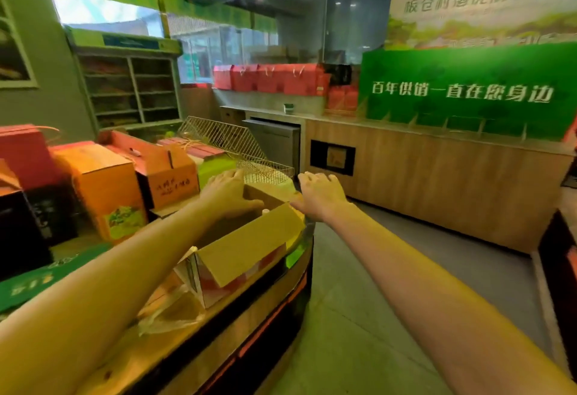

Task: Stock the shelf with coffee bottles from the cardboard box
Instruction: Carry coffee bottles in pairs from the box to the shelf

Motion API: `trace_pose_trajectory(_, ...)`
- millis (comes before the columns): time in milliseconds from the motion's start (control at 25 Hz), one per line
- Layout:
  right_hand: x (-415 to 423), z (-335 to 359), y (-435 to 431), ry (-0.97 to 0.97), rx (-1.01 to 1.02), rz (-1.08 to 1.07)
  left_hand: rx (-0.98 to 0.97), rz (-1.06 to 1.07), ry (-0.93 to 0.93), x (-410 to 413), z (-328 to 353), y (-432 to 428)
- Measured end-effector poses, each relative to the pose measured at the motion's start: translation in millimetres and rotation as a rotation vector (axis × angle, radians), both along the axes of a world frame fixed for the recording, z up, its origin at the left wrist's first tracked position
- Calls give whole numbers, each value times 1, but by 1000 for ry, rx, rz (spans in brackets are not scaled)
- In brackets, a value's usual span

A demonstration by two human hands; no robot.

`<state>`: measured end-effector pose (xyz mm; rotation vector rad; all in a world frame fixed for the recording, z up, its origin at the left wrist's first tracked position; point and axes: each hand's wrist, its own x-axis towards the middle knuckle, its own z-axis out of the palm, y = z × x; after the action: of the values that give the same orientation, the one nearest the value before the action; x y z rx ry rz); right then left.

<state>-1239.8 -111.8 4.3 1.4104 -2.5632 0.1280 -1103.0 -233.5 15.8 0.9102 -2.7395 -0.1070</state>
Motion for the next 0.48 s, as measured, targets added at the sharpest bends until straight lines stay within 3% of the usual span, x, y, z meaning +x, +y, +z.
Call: trace_pose_trajectory(480, -147, -23, -223, 112, 3, 237, -19, 150, -45, -134, -20, -180)
